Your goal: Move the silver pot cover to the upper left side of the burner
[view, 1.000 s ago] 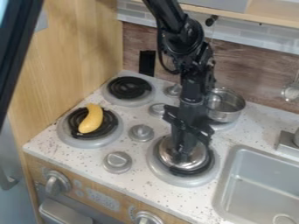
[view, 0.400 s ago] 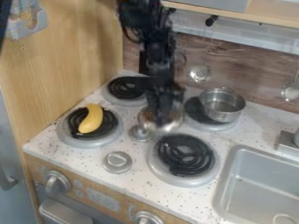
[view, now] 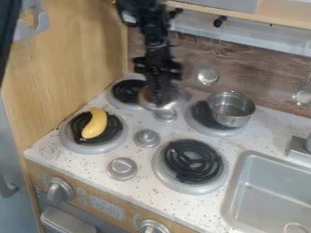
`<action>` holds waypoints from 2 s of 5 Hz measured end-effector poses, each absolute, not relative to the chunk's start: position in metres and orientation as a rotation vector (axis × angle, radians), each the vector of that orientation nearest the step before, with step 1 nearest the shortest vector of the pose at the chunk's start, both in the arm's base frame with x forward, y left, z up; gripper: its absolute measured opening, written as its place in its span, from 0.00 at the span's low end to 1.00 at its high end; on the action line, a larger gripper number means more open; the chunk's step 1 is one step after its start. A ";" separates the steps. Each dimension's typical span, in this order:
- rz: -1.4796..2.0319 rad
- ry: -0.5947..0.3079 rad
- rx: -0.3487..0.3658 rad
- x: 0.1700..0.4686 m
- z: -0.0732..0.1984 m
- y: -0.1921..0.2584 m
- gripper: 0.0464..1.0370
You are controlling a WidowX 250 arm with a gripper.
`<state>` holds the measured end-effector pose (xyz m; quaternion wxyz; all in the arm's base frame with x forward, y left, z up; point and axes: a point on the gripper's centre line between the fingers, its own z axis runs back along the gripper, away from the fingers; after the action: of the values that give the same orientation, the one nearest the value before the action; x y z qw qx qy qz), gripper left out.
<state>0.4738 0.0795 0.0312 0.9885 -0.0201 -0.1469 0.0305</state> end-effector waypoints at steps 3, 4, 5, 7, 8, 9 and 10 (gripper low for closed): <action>0.179 -0.455 0.010 0.498 0.019 0.121 0.20; 0.193 -0.420 0.032 0.492 0.000 0.125 0.20; 0.198 -0.367 0.050 0.485 -0.014 0.127 0.20; 0.206 -0.343 0.046 0.477 -0.027 0.125 0.55; 0.203 -0.353 0.006 0.466 -0.028 0.116 0.86; 0.165 -0.428 -0.046 0.457 0.003 0.102 0.98; 0.123 -0.431 -0.071 0.439 0.027 0.092 0.97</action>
<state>0.4387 0.0919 0.0275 0.9744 -0.0353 -0.2135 0.0609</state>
